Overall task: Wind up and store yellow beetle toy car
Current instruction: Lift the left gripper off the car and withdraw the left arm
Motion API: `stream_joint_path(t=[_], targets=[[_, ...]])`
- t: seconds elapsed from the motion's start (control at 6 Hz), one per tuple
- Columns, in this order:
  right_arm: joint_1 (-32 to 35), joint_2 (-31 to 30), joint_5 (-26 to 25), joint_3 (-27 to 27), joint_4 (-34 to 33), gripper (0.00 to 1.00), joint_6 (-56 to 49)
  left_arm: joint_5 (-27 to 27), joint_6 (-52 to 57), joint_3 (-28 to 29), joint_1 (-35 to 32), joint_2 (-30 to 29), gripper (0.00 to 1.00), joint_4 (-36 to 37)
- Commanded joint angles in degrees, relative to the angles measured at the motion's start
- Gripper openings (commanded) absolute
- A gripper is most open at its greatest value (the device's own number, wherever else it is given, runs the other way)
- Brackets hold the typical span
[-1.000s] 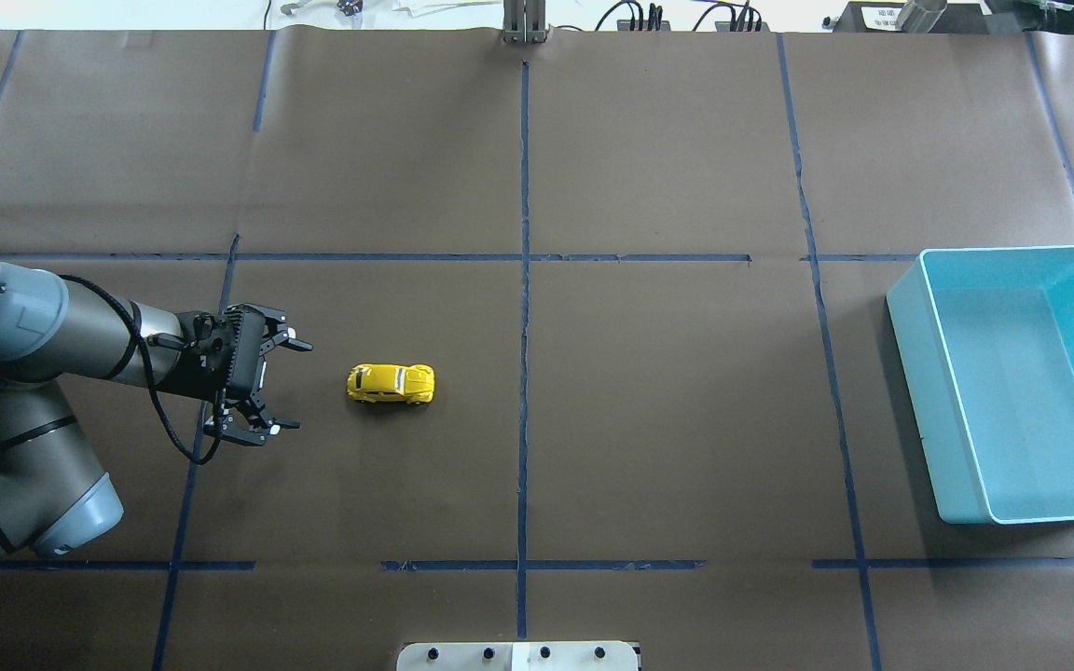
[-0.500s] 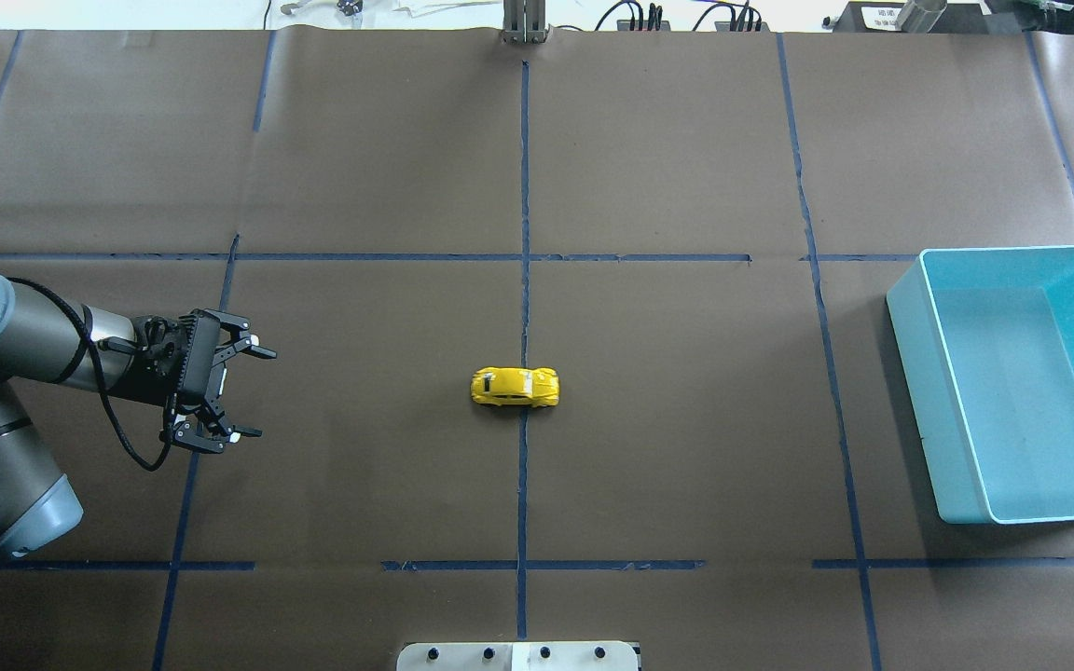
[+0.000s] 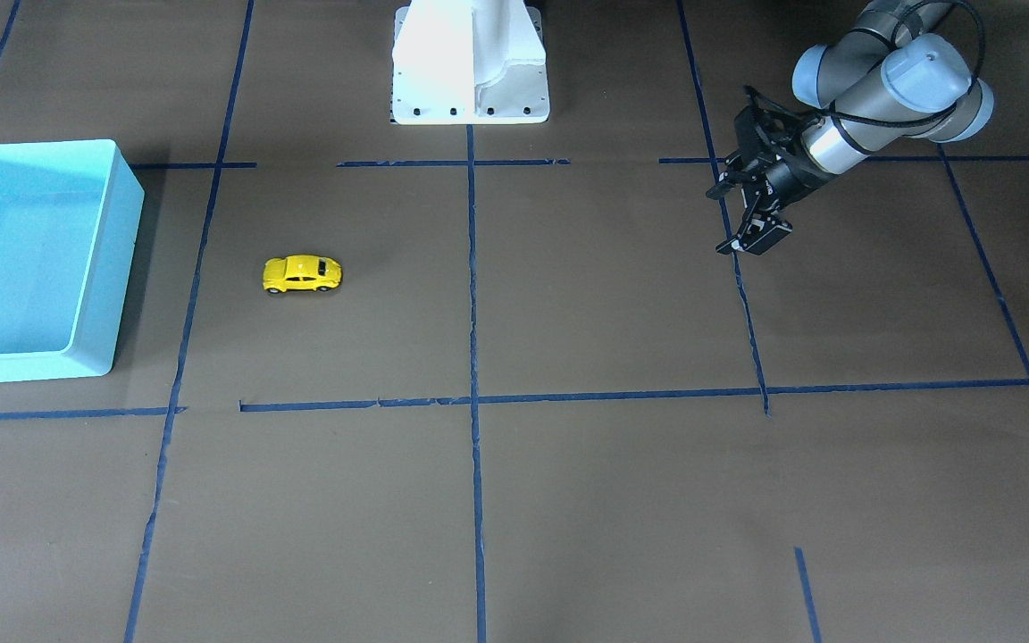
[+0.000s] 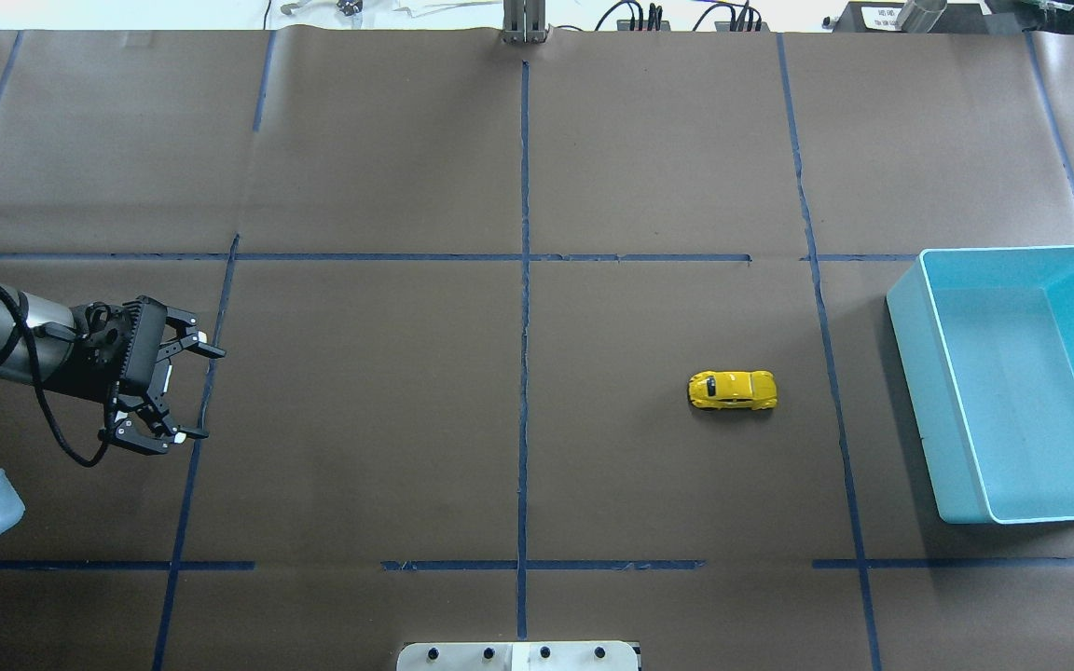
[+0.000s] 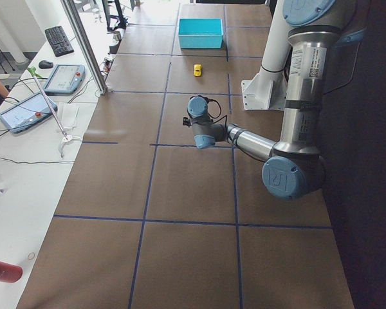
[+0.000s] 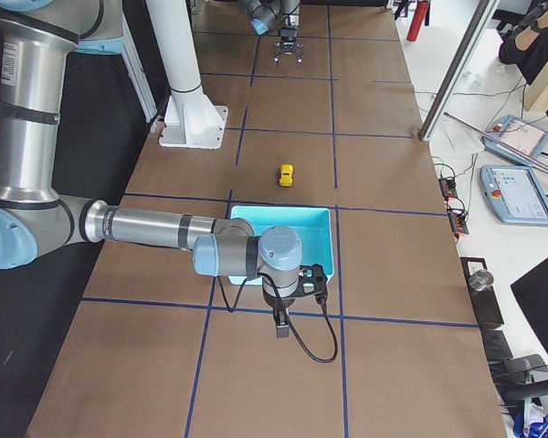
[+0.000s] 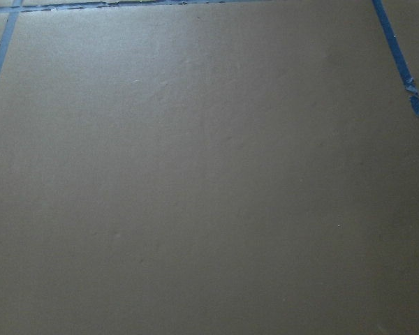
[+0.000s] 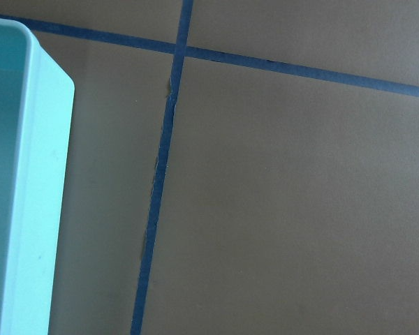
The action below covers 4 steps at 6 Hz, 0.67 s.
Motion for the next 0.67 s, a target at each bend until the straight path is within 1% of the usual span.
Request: stream_joint_path(t=[0.0, 0.17, 0.33, 0.5], targets=[[0.00, 0.00, 0.00, 0.00, -0.09, 1.00, 0.00, -1.23, 0.07, -6.31, -1.35, 7.57, 1.00, 4.32], [0.00, 0.09, 0.00, 0.17, 0.00, 1.00, 0.00, -1.23, 0.07, -11.84, -4.83, 11.36, 1.00, 14.10], [0.00, 0.61, -0.26, 0.44, 0.26, 1.00, -0.09, -1.23, 0.07, -15.72, -10.79, 11.83, 1.00, 26.03], [0.00, 0.79, -0.70, 0.00, 0.35, 1.00, -0.44, -0.80, -0.02, -20.38, -18.07, 15.23, 1.00, 38.85]])
